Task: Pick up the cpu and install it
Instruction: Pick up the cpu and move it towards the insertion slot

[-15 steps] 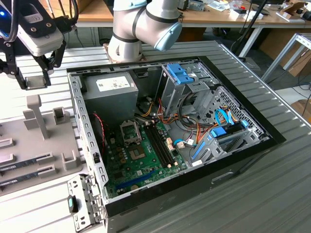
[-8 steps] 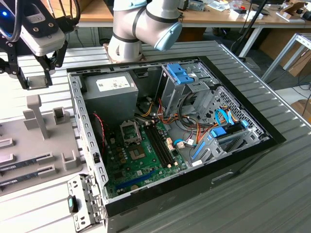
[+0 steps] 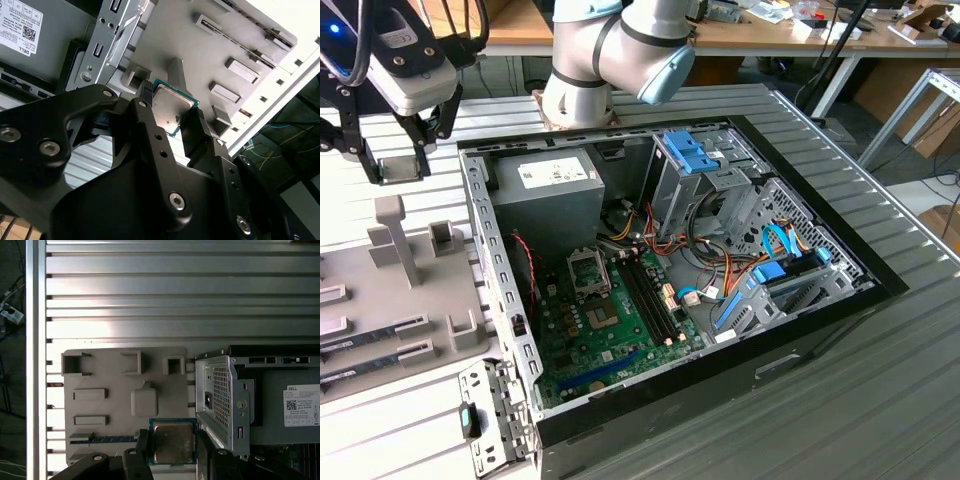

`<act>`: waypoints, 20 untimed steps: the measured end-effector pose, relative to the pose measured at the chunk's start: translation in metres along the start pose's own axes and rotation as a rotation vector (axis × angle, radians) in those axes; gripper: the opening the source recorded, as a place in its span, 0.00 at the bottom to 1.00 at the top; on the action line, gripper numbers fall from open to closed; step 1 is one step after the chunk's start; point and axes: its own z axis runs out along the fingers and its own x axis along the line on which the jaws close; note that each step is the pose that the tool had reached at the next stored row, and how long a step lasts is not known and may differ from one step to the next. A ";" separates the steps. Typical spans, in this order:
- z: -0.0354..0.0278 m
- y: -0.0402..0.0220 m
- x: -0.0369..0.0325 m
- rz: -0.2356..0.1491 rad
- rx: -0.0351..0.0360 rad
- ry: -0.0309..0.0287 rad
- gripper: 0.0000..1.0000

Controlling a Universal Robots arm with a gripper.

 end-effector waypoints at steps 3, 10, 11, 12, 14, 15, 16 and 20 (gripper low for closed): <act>0.0000 -0.0001 -0.0014 0.000 0.0001 0.0000 0.47; 0.0002 -0.0005 -0.0049 0.000 0.0001 0.0000 0.47; 0.0003 -0.0005 -0.0054 0.000 0.0001 0.0000 0.47; 0.0003 -0.0006 -0.0061 0.000 0.0001 -0.0001 0.47; 0.0003 -0.0007 -0.0068 0.000 0.0001 0.0000 0.47; 0.0003 -0.0007 -0.0073 0.000 0.0002 0.0000 0.47; 0.0004 -0.0007 -0.0075 0.000 0.0002 0.0000 0.47; 0.0004 -0.0009 -0.0091 0.000 0.0002 0.0000 0.47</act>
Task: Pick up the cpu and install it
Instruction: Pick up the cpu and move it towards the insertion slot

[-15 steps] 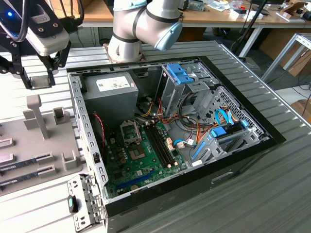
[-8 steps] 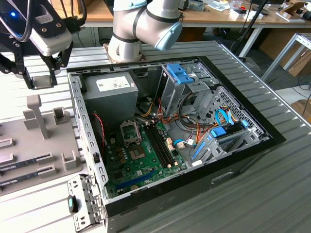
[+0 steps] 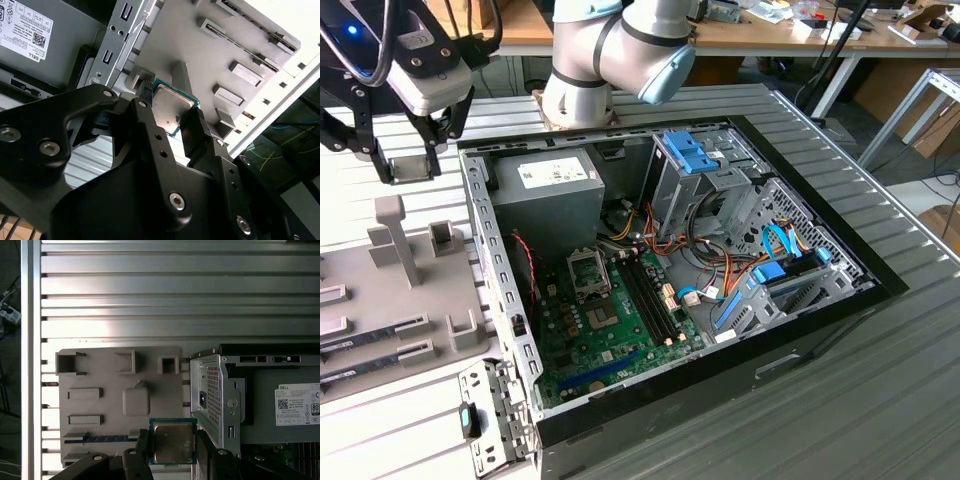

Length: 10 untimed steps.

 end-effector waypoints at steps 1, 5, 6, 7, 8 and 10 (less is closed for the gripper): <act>0.0000 0.0000 -0.0003 0.000 0.0000 0.0000 0.47; 0.0001 -0.0002 -0.0025 0.000 0.0001 0.0000 0.47; 0.0001 -0.0002 -0.0032 0.000 0.0001 0.0000 0.47; 0.0002 -0.0002 -0.0038 0.000 0.0001 0.0000 0.47; 0.0002 -0.0003 -0.0046 0.000 0.0002 0.0000 0.47; 0.0003 -0.0004 -0.0058 0.000 0.0003 0.0000 0.47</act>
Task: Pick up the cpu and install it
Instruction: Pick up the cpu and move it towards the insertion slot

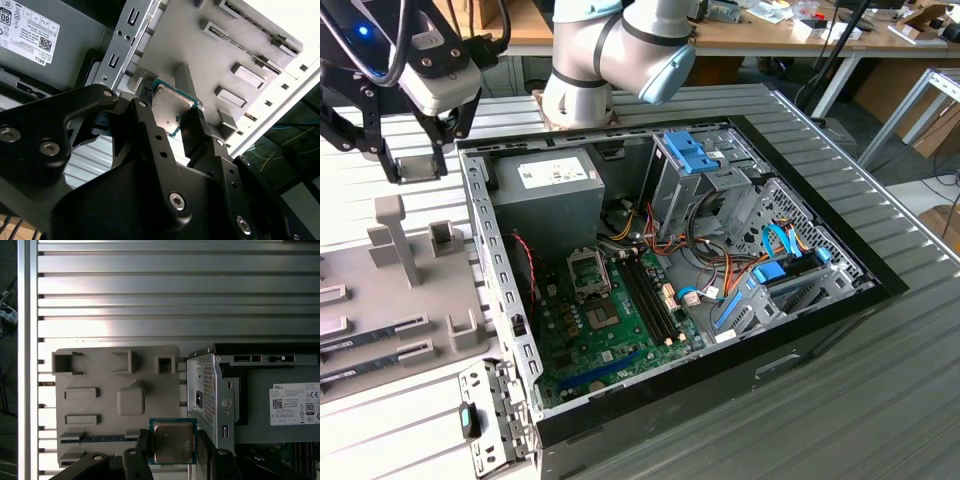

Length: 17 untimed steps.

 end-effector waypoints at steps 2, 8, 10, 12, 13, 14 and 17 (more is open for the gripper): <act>0.0001 0.0000 -0.0008 0.000 0.0000 -0.0001 0.47; 0.0002 -0.0002 -0.0037 0.000 0.0002 0.0000 0.47; 0.0002 -0.0003 -0.0045 0.000 0.0003 0.0000 0.47; 0.0003 -0.0004 -0.0054 0.000 0.0002 -0.0001 0.47; 0.0003 -0.0004 -0.0059 0.000 0.0003 0.0000 0.47; 0.0004 -0.0004 -0.0066 0.000 0.0003 0.0000 0.47; 0.0004 -0.0005 -0.0077 0.000 0.0004 0.0000 0.47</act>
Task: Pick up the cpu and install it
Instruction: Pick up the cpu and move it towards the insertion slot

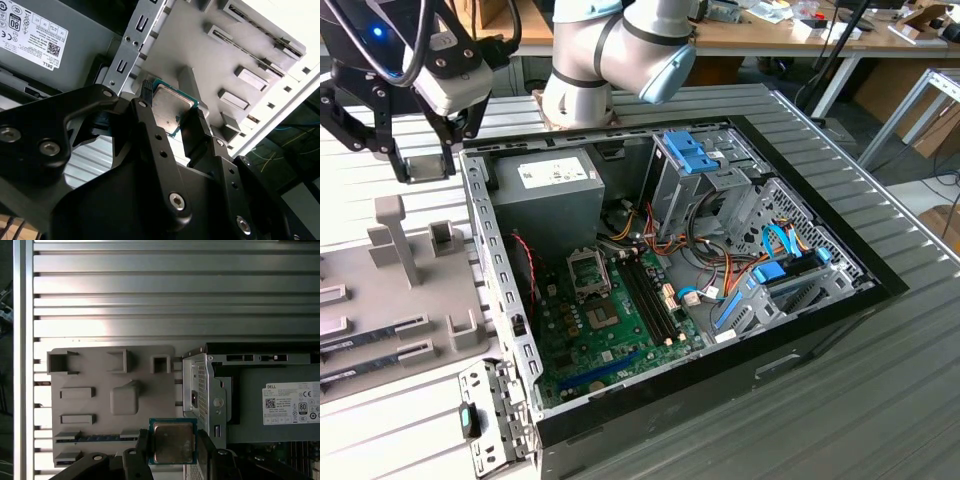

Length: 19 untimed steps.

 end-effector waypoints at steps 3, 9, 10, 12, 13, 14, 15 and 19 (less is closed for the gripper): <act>0.0001 -0.0001 -0.0011 0.000 0.0000 0.0000 0.47; 0.0002 -0.0002 -0.0035 0.000 0.0001 -0.0001 0.47; 0.0002 -0.0003 -0.0038 0.000 0.0002 0.0000 0.47; 0.0003 -0.0003 -0.0045 0.000 0.0003 -0.0001 0.47; 0.0003 -0.0003 -0.0049 0.000 0.0002 -0.0001 0.47; 0.0003 -0.0003 -0.0052 0.000 0.0002 -0.0001 0.47; 0.0003 -0.0004 -0.0056 0.000 0.0003 -0.0001 0.47; 0.0004 -0.0005 -0.0075 0.000 0.0004 -0.0001 0.47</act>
